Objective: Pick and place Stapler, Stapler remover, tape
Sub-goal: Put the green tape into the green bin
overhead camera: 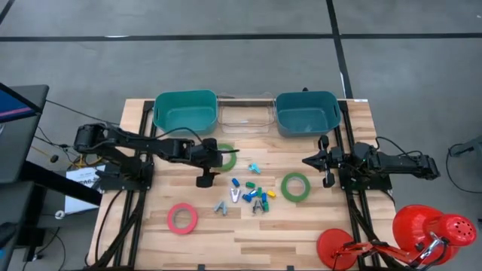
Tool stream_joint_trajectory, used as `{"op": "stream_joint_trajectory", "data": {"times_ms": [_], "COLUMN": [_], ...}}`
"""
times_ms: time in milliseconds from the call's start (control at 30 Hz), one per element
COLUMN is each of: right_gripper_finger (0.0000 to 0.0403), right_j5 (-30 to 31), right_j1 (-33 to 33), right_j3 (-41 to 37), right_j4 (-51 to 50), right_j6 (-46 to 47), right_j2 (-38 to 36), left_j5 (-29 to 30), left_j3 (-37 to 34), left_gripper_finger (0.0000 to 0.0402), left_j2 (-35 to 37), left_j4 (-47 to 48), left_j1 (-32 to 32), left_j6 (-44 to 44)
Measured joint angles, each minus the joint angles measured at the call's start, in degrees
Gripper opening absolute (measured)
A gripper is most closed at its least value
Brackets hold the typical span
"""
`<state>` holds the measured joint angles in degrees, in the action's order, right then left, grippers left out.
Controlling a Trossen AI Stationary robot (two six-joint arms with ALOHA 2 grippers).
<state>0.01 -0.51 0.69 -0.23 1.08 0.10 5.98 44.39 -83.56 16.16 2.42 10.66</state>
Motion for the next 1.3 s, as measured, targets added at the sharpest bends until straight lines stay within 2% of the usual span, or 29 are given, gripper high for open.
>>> {"op": "stream_joint_trajectory", "data": {"times_ms": [267,600,1300], "right_gripper_finger": [0.0000,0.0000,0.0000], "right_j5": [0.0,0.0,0.0], "right_j1": [0.0,0.0,0.0], "right_j3": [0.0,0.0,0.0], "right_j4": [0.0,0.0,0.0], "right_j6": [0.0,0.0,0.0], "right_j2": [0.0,0.0,0.0], "left_j5": [0.0,0.0,-1.7], "left_j3": [2.5,2.6,1.1], "left_gripper_finger": [0.0290,0.0289,0.0289], "left_j2": [-6.0,-9.8,-10.2], "left_j4": [-0.2,-0.1,2.4], "left_j1": [1.2,3.3,4.0], "left_j6": [0.0,0.0,0.0]}}
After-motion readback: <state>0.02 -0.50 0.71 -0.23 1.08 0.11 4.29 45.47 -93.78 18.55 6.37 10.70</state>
